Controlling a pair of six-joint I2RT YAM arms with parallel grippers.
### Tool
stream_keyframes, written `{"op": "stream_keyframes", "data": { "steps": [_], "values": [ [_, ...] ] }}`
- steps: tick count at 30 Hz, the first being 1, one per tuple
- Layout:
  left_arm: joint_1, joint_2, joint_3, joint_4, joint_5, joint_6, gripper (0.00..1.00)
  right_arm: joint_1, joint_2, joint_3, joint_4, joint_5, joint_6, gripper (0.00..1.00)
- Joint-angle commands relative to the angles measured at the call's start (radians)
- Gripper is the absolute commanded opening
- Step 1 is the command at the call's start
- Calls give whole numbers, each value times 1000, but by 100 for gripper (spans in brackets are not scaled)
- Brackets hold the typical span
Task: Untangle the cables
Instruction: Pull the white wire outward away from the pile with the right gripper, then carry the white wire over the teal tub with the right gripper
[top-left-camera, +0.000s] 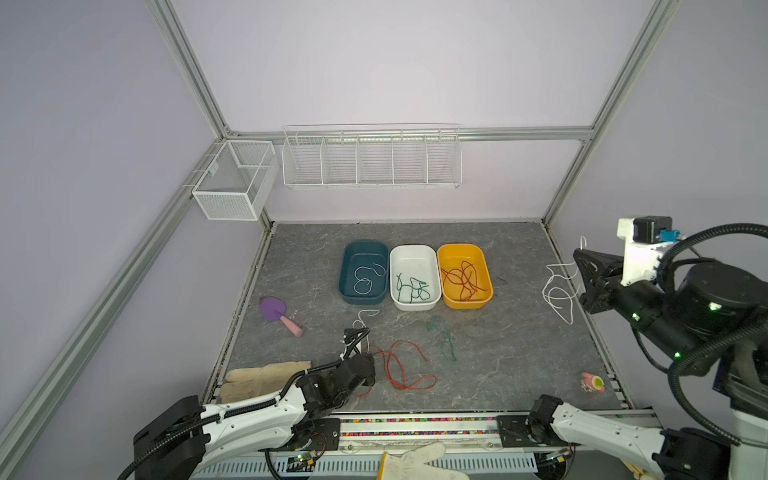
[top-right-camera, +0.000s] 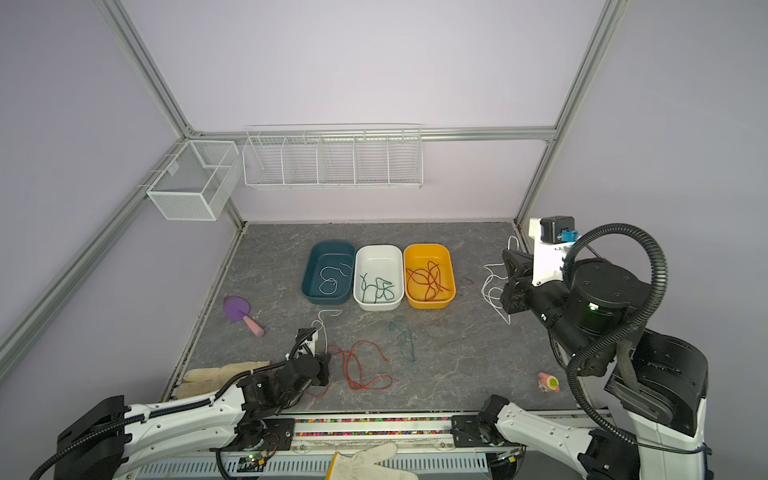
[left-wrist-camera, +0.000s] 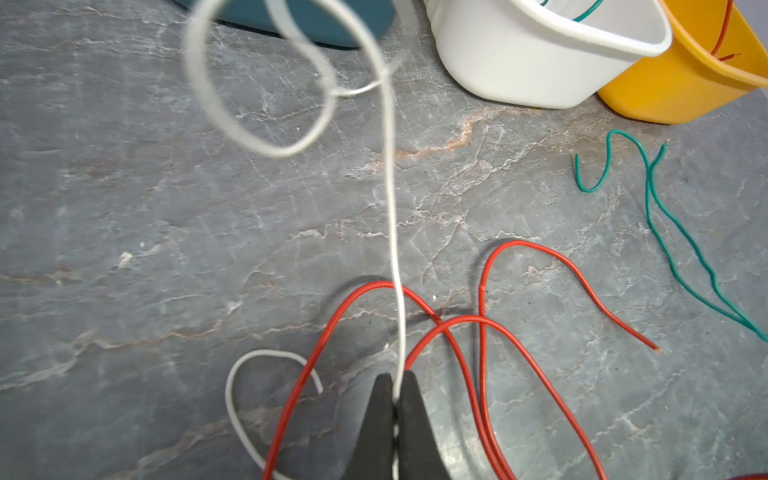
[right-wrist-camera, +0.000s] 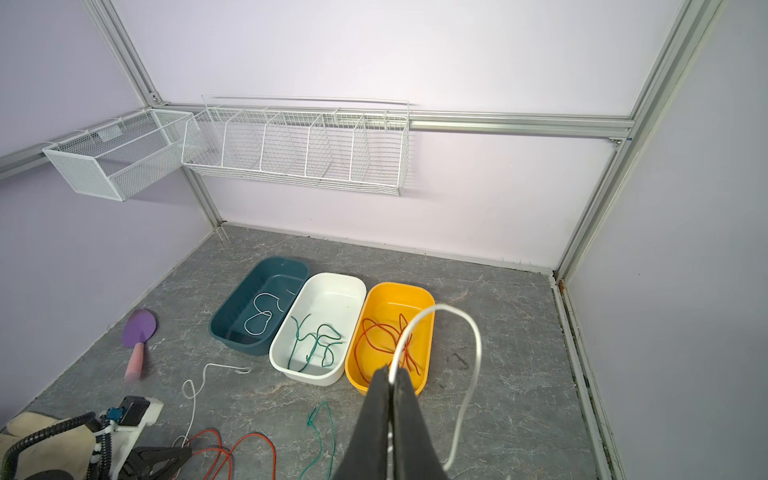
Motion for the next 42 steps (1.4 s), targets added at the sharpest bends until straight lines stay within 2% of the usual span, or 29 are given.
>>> {"op": "stream_keyframes", "data": {
  "steps": [1,14,23,33,42],
  "values": [
    [5,-7,-7,23,-14,-11,0,1,6,-23,-7,-10,-12,7],
    [4,-44,-8,11,3,3,0,1,7,-182,104,-163,31,7],
    [4,-128,-44,11,-1,4,0,1,74,-251,229,-348,61,7],
    [4,-266,-112,20,15,4,0,-3,253,-213,357,-537,92,7],
    [4,-396,-142,-30,4,14,0,-8,509,-81,430,-617,101,7]
  ]
}}
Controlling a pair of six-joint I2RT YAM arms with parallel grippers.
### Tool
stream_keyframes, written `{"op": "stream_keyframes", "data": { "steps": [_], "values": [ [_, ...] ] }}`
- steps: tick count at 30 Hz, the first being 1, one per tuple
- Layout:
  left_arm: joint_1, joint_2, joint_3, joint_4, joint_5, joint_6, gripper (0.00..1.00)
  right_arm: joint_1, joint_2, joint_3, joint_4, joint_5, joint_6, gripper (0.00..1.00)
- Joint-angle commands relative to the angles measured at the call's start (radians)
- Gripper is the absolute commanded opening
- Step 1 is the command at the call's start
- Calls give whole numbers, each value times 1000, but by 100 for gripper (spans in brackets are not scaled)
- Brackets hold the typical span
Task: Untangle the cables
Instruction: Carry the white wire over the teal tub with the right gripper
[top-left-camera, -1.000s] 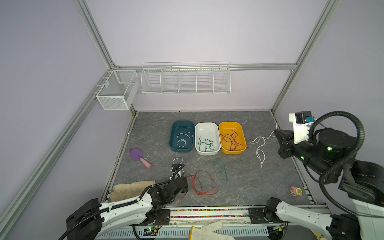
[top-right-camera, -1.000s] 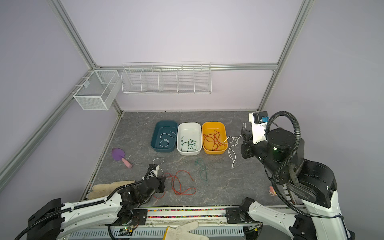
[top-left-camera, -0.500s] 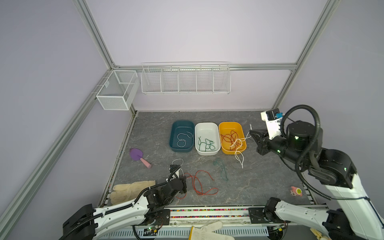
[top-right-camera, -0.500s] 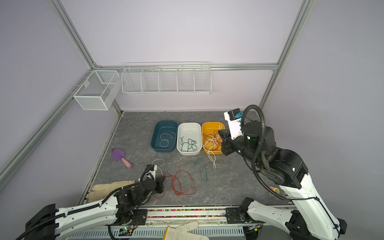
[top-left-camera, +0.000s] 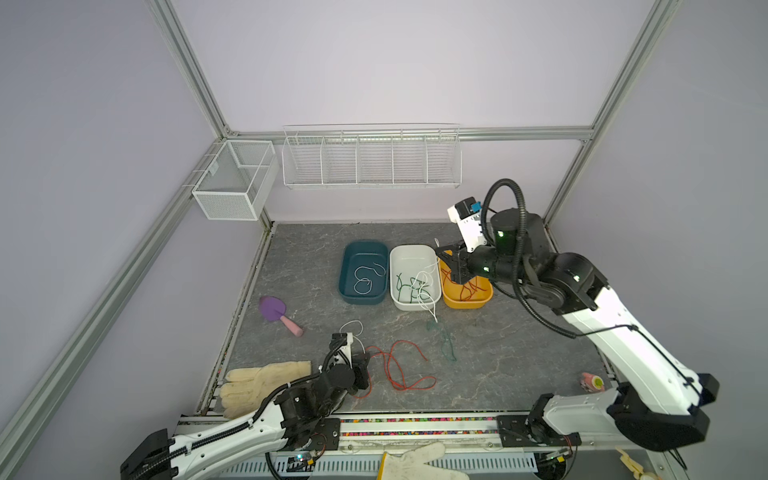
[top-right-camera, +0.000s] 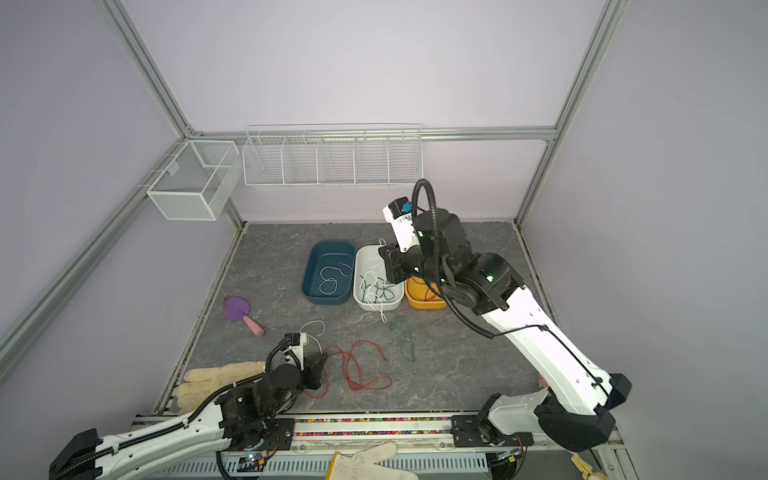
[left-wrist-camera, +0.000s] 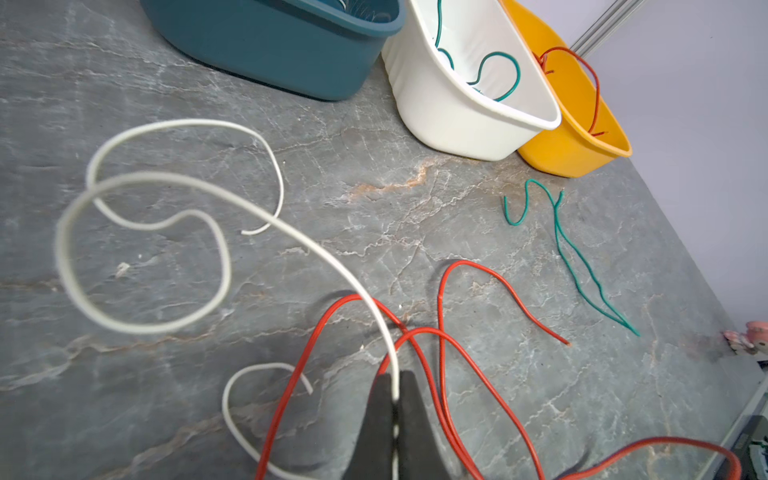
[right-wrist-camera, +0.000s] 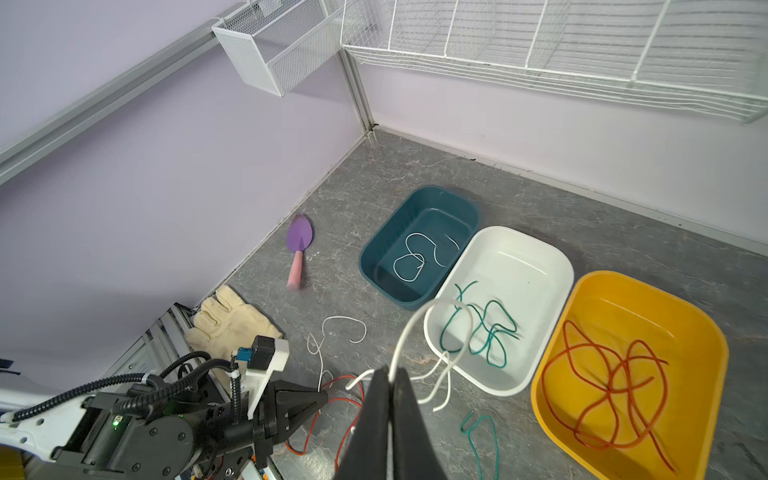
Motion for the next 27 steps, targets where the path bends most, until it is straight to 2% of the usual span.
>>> {"op": "stream_keyframes", "data": {
  "steps": [1,9,22,27],
  "values": [
    [5,-34,-15,-23,-13,7,0,-7,86,72,61,-60,9,6],
    [4,-53,-24,-26,-19,4,0,-10,358,288,67,-124,-10,7],
    [4,-75,-23,-30,-9,13,0,-22,786,658,53,-161,-84,7],
    [4,-87,-24,-34,-5,14,0,-33,888,713,87,-153,-104,7]
  ]
}}
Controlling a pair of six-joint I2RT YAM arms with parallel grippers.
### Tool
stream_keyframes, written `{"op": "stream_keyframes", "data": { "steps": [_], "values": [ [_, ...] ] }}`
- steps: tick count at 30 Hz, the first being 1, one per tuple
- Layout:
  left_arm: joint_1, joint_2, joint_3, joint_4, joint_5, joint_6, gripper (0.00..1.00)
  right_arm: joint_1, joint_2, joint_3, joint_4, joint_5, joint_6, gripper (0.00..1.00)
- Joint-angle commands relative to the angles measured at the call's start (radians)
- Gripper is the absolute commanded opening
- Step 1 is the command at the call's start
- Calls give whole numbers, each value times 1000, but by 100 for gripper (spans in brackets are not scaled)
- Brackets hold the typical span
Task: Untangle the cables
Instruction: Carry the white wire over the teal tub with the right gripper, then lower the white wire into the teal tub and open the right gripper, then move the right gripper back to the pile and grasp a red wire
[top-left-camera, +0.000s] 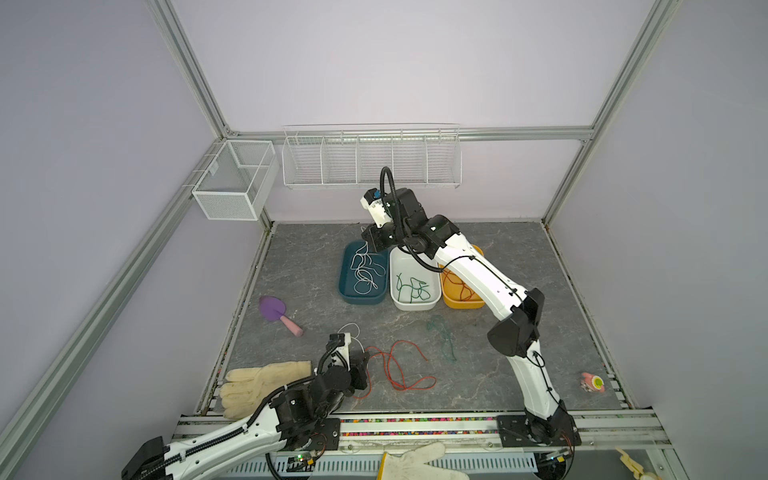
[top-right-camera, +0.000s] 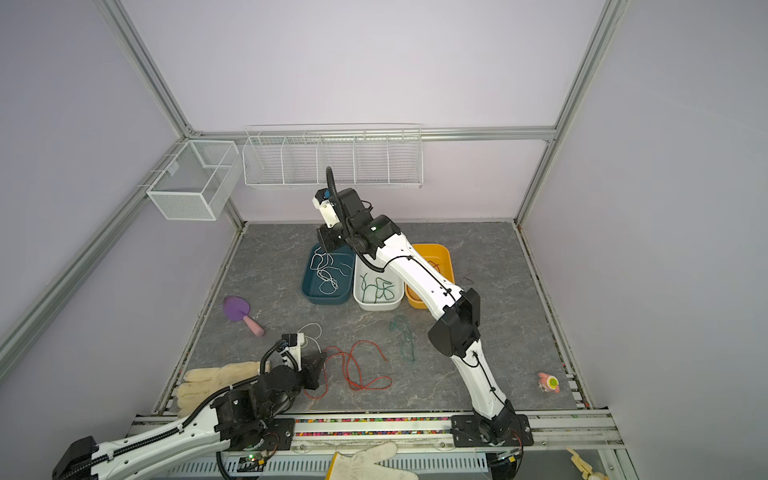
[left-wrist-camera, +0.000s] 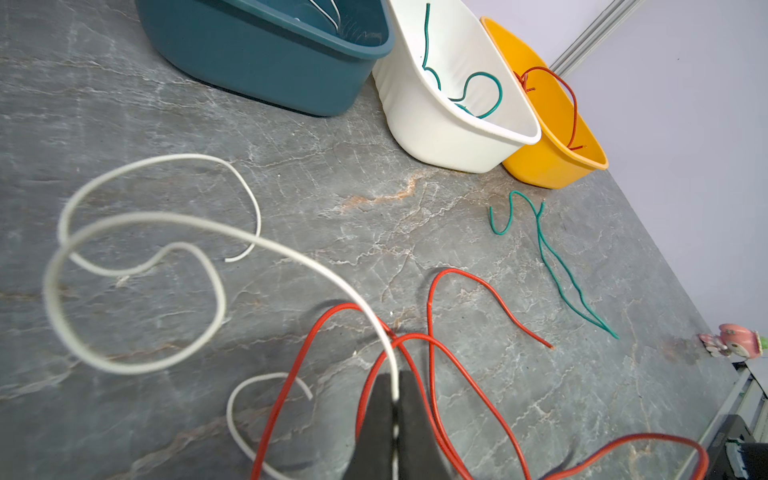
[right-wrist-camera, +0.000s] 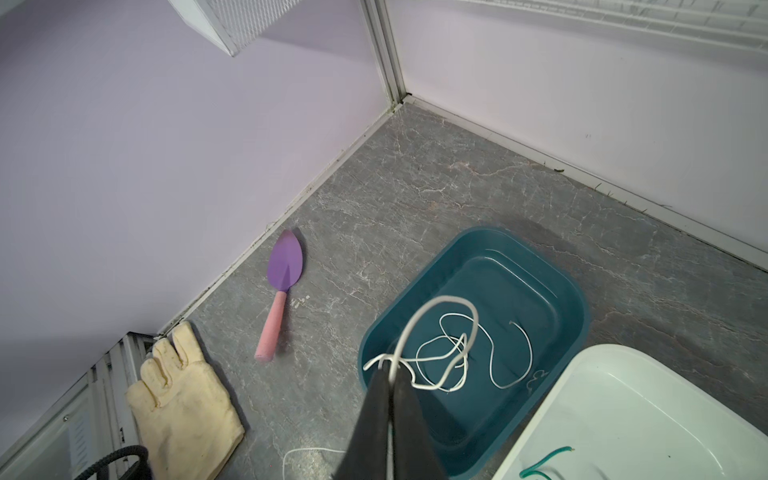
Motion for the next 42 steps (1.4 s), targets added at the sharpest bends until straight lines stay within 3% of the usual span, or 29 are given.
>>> {"op": "stream_keyframes", "data": {
  "steps": [1,26,36,42],
  "values": [
    [4,-13,-10,-13,-4,4,0,-17,40,27,39,-5,-39,7],
    [5,-9,-10,-10,2,-1,0,-41,180,45,57,-86,-13,14],
    [4,-9,-10,-12,7,-1,0,-38,87,-4,8,-104,-21,48],
    [4,-16,1,-26,10,0,0,-32,-143,-287,60,-75,-21,69]
  ]
}}
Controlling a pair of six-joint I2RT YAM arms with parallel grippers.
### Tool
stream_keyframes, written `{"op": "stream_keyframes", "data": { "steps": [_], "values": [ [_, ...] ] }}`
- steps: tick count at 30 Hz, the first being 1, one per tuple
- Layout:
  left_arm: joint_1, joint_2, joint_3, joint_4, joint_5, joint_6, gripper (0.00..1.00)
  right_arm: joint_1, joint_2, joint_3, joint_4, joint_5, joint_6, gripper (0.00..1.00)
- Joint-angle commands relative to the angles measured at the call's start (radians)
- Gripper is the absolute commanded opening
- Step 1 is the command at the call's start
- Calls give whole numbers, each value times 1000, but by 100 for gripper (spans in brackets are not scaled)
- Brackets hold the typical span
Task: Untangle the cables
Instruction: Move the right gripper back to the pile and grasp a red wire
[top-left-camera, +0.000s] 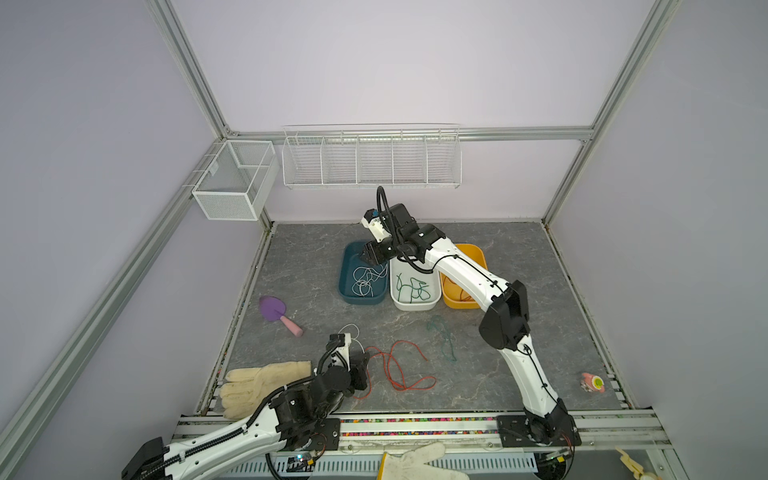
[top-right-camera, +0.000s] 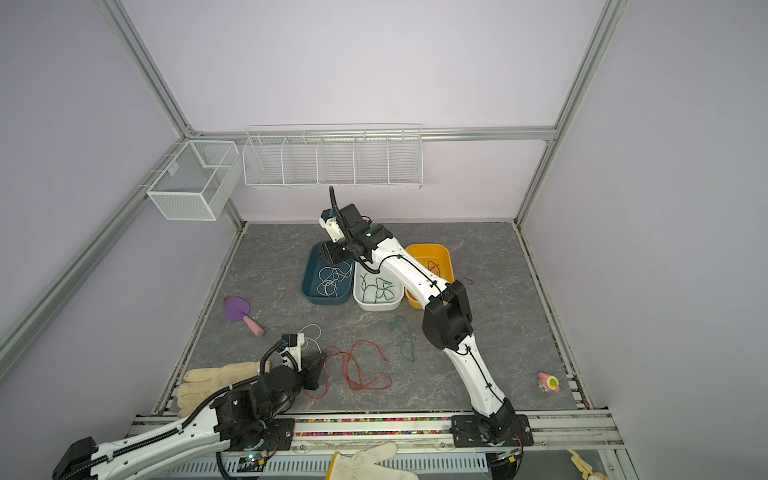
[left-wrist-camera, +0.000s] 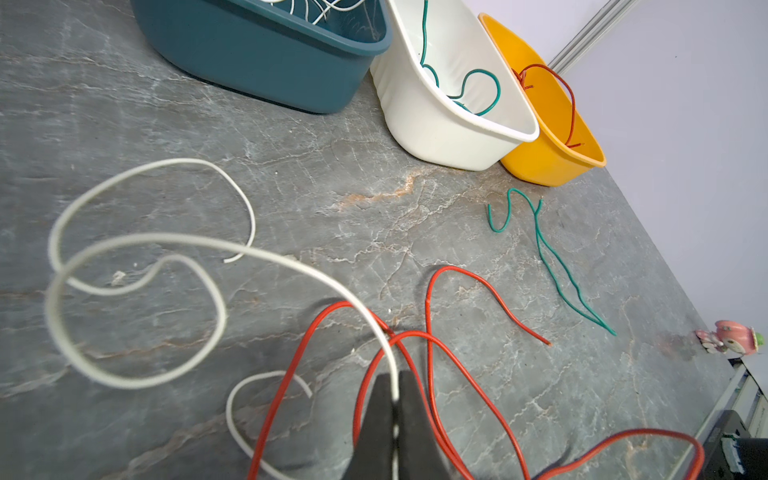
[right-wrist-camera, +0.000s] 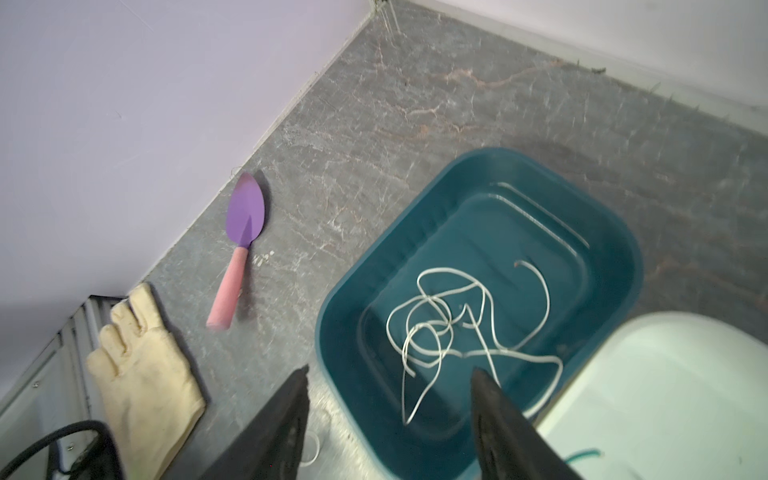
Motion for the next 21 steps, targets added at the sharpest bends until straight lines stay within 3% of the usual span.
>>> {"op": "stream_keyframes", "data": {
  "steps": [1,10,14,21],
  "values": [
    [4,-16,6,-22,4,0,0,8,-196,-163,49,17,2,71],
    [4,-16,65,-29,10,11,0,18,-666,-826,270,1,122,83],
    [4,10,94,6,43,20,0,41,-822,-1032,297,-34,156,84],
    [4,88,162,36,83,18,0,112,-1061,-1298,248,5,137,85]
  ]
}}
